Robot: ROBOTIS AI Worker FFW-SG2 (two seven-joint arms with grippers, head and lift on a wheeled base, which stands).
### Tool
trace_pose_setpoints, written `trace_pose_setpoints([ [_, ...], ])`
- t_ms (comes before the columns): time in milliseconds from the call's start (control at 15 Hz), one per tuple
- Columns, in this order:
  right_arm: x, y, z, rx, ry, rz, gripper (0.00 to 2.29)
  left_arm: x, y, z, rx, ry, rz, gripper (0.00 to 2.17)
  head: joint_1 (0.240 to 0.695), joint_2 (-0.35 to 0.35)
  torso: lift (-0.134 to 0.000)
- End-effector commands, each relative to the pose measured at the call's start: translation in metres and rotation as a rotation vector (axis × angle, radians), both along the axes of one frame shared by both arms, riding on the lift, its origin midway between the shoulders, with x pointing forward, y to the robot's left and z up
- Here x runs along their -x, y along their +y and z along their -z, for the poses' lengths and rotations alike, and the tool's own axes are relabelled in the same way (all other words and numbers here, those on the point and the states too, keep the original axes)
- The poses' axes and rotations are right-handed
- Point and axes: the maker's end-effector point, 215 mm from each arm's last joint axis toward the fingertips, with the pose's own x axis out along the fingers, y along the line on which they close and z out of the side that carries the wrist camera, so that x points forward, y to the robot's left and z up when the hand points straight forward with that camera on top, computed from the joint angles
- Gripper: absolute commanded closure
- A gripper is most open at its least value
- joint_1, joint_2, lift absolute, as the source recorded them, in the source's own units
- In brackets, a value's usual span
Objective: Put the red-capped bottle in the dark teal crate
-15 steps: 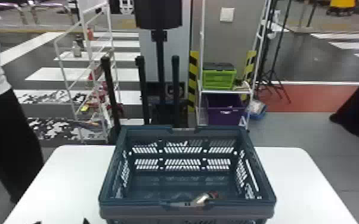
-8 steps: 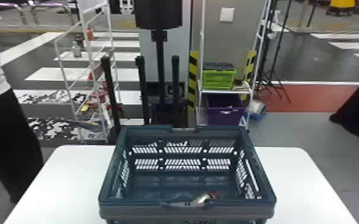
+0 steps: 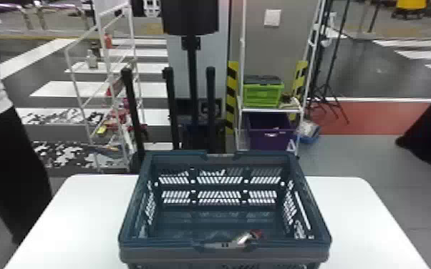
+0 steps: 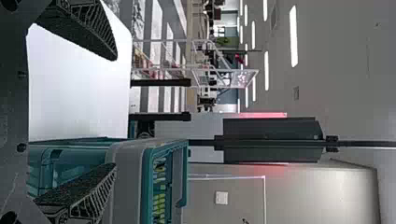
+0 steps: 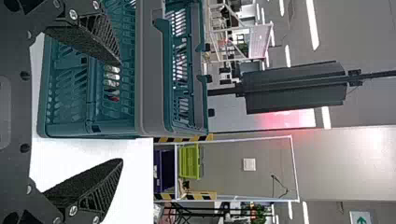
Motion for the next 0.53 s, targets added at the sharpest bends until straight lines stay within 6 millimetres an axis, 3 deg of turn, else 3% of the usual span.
trace_pose_setpoints([
  [0, -0.0005, 0.0004, -0.0004, 0.0, 0.001, 0.0, 0.15, 0.0006, 0.0008, 0.0016, 0.002, 0.003, -0.001, 0.07, 0.499, 0.0, 0.0],
  [467, -0.0025, 0.0013, -0.0012, 0.001, -0.002, -0.002, 0.15, -0.0021, 0.0014, -0.0011, 0.005, -0.006, -0.002, 0.07, 0.499, 0.0, 0.0],
])
